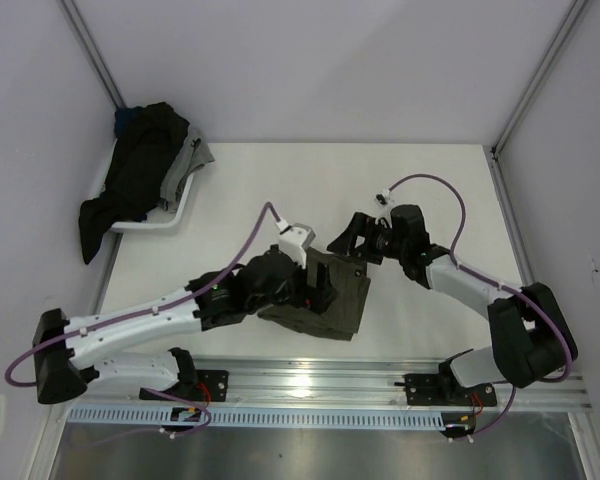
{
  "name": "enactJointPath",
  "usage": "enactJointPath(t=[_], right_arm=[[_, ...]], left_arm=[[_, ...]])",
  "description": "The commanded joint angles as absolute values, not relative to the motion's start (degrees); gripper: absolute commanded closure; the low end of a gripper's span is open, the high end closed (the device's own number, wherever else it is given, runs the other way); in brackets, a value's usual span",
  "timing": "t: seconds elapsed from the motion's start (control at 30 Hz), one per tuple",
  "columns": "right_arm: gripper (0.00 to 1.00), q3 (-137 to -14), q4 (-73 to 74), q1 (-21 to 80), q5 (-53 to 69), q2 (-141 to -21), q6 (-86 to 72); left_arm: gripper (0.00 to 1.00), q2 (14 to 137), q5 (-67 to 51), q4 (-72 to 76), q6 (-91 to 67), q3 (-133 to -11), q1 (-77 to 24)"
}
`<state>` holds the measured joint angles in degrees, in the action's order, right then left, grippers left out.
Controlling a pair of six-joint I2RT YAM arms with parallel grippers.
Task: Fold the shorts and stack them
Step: Fold the shorts, then neatly place the folded shorts to the corner
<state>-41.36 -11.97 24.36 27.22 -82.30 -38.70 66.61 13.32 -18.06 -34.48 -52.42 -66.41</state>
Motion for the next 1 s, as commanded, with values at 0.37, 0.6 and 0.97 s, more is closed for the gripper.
enactJointPath(t=[0.37,0.6,0.97], right_arm=[[0.00,-28.3,5.5,21.2,25.1,-63.6,-35.2],[0.00,-23.6,2.0,21.0,26.0,-64.4,-37.3],[0.01,-20.9,-7.6,26.7,24.3,-71.6,-41.0]], left_arm=[[0.01,57.3,12.1,-27.8,-39.7,-46.0,-57.2],[0.01,56.7,11.4,-28.8,-39.6,-44.6,-54.0],[0.01,56.5,11.4,-29.4,-39.8,-44.6,-53.5]])
